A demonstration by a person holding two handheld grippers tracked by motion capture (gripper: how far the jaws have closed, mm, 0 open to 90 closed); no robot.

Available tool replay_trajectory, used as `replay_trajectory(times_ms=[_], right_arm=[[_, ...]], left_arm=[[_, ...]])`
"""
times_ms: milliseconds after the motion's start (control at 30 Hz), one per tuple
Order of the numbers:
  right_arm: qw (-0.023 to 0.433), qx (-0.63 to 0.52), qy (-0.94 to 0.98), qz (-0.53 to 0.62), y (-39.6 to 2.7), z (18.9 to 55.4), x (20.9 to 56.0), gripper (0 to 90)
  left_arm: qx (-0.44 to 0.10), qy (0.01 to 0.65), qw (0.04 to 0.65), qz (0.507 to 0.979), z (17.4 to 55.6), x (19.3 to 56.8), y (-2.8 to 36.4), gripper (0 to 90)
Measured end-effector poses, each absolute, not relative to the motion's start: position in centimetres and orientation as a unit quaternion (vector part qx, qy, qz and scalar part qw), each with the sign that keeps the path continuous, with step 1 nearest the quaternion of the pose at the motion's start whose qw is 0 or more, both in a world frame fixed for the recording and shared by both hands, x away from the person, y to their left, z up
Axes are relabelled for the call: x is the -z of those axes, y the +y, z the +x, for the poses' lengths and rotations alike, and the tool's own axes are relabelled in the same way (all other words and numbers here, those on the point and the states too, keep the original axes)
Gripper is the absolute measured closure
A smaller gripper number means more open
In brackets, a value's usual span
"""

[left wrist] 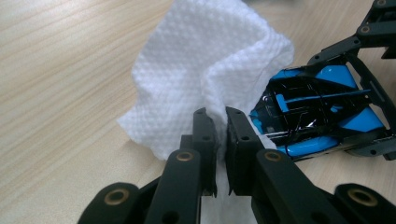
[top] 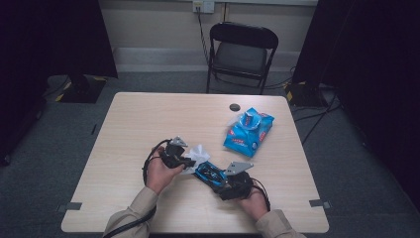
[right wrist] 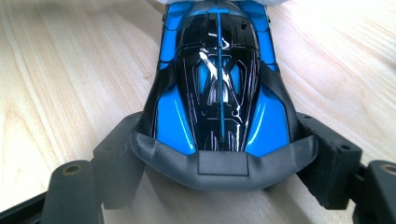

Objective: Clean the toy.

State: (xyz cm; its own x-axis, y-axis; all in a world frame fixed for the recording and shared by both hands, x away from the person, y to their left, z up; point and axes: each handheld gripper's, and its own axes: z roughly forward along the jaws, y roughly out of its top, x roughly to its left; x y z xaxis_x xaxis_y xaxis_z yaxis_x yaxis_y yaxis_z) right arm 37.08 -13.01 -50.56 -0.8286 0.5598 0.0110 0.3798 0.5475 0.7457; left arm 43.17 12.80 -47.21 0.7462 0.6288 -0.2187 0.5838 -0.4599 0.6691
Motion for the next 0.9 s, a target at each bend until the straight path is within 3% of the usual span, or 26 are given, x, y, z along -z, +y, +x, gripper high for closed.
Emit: replay_trajectory(times_ms=[900], right_arm=[[0.115,-0.392,0.872,0.269,-13.0,37.1,50.6,24.5]], left_arm=[[-0.054,0.408,0.352,0.841,44.2,48.0,15.1,84.2]])
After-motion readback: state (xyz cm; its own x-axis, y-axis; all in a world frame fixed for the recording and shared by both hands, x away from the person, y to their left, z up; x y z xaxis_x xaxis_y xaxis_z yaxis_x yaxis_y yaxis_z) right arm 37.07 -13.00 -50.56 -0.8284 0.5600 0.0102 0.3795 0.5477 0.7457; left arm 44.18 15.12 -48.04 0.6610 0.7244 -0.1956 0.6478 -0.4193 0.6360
